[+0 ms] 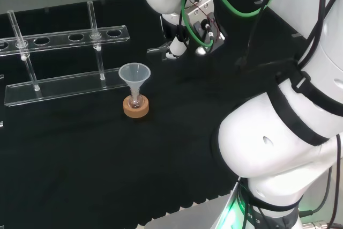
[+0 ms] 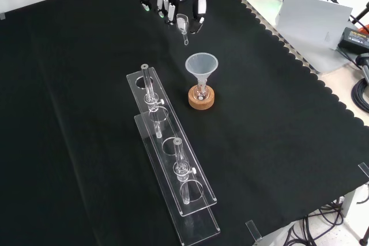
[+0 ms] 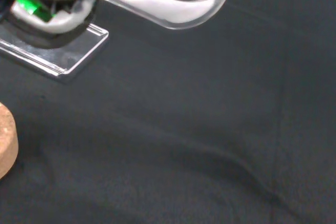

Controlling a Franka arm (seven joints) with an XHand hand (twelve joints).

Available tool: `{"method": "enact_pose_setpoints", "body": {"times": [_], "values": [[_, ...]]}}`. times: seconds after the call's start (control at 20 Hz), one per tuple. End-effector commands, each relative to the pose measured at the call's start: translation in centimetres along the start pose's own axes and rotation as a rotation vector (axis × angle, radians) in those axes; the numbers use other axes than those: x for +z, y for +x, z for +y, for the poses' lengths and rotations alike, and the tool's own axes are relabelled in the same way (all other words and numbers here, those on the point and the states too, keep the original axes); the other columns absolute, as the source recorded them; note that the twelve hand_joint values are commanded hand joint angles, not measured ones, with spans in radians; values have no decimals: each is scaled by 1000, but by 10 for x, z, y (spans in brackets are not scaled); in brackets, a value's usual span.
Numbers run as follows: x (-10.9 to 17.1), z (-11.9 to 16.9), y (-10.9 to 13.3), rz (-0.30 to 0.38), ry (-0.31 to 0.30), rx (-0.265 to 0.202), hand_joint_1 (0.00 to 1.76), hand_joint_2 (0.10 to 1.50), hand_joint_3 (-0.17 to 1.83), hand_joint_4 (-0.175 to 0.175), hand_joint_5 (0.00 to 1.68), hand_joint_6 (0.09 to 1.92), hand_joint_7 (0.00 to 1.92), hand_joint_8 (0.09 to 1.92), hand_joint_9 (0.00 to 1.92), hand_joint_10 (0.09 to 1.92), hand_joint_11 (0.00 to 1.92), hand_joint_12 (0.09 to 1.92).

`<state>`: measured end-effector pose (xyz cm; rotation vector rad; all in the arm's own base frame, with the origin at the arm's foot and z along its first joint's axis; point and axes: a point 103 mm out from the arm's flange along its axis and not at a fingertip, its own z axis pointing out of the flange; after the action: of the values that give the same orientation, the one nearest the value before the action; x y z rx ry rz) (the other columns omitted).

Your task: Pour all the NaCl from the weighing funnel into the round-bottom flask.

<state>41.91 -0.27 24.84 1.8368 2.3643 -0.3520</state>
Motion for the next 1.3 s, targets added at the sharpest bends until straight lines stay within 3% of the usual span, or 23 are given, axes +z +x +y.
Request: {"method": "enact_pose_setpoints", "body": {"times": [0.05, 0.5, 1.3], "values": [[0, 1, 7, -23, 11, -32, 1164, 495, 815, 175, 1512, 285, 1739, 213, 1324, 223, 163, 1511], [-9, 1, 16, -118, 8, -88, 1164, 497, 812, 175, 1509, 289, 1742, 207, 1324, 221, 161, 1511], [-25, 0, 20, -231, 19, -125, 1164, 496, 815, 175, 1507, 296, 1751, 198, 1325, 217, 162, 1511]]}}
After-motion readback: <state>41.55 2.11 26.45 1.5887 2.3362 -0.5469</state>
